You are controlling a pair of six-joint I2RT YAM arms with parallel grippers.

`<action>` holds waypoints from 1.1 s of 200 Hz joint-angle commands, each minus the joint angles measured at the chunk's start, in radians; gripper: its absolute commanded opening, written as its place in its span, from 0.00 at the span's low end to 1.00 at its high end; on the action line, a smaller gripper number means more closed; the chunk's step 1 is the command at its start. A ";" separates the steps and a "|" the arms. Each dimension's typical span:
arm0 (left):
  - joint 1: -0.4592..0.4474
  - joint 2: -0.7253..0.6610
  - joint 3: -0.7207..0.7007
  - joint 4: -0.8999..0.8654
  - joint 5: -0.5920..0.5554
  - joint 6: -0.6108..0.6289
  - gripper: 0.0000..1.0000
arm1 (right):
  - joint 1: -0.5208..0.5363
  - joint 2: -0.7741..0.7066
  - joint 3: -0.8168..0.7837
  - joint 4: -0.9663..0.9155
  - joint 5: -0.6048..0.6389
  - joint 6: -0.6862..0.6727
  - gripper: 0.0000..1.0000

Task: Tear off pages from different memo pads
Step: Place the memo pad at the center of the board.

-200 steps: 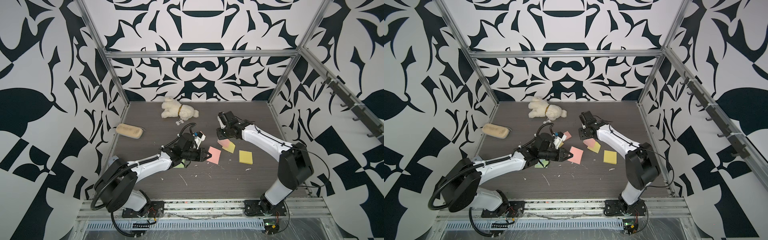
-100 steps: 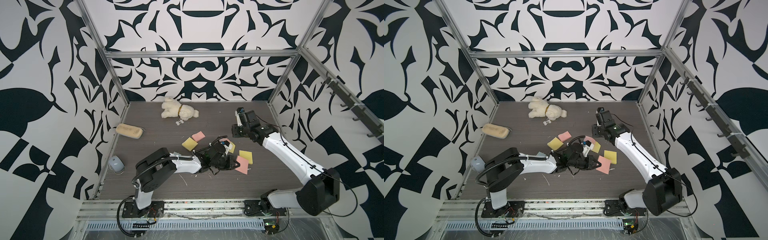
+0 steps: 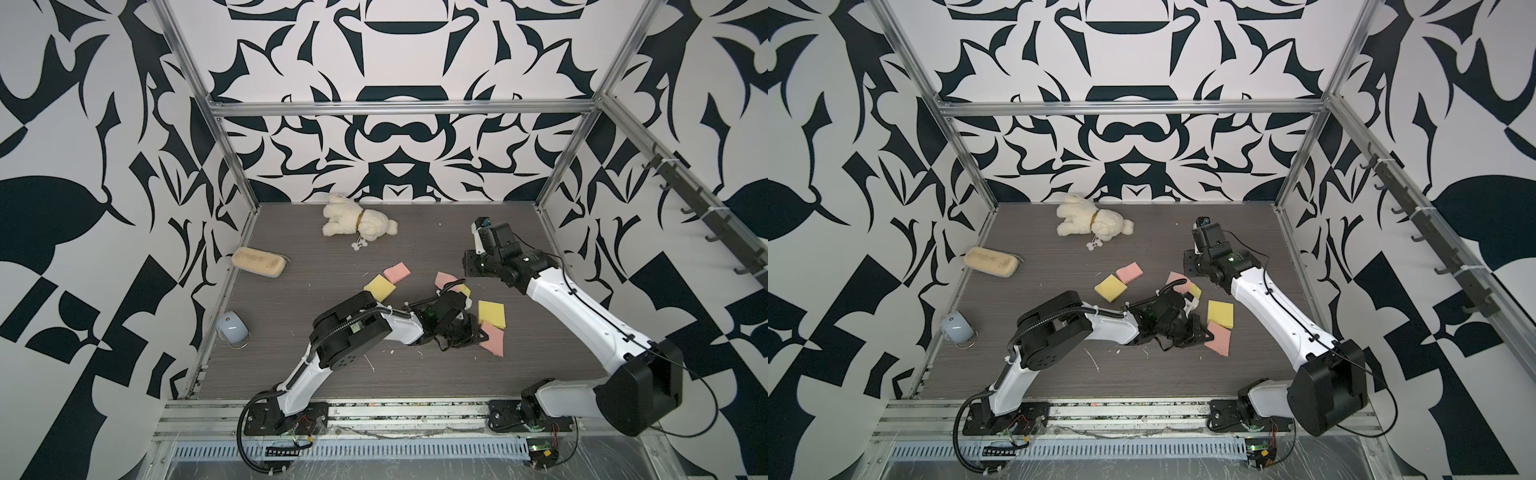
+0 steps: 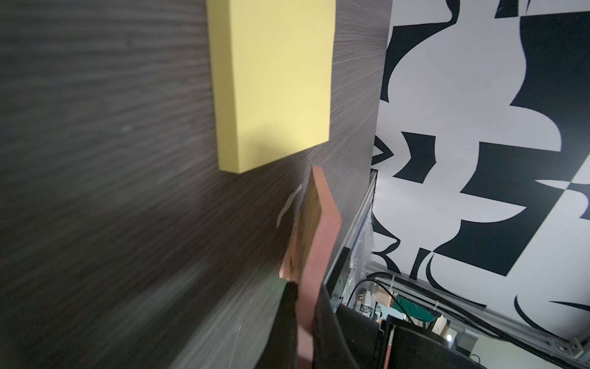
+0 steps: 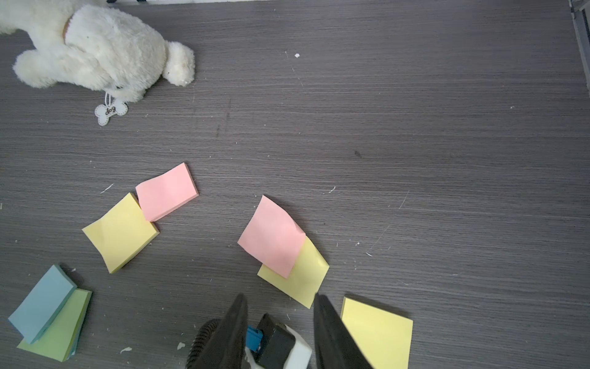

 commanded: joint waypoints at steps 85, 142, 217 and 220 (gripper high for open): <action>-0.006 0.053 -0.008 0.033 0.029 -0.114 0.10 | 0.002 -0.026 -0.018 0.059 -0.014 0.029 0.37; -0.004 -0.005 -0.028 -0.046 -0.007 -0.063 0.35 | 0.002 -0.031 -0.037 0.070 -0.021 0.030 0.37; 0.021 -0.259 -0.179 -0.212 -0.106 0.122 0.59 | 0.003 -0.008 -0.046 0.081 -0.031 0.017 0.37; 0.022 -0.269 -0.185 -0.218 -0.107 0.130 0.60 | 0.003 -0.007 -0.049 0.083 -0.030 0.017 0.37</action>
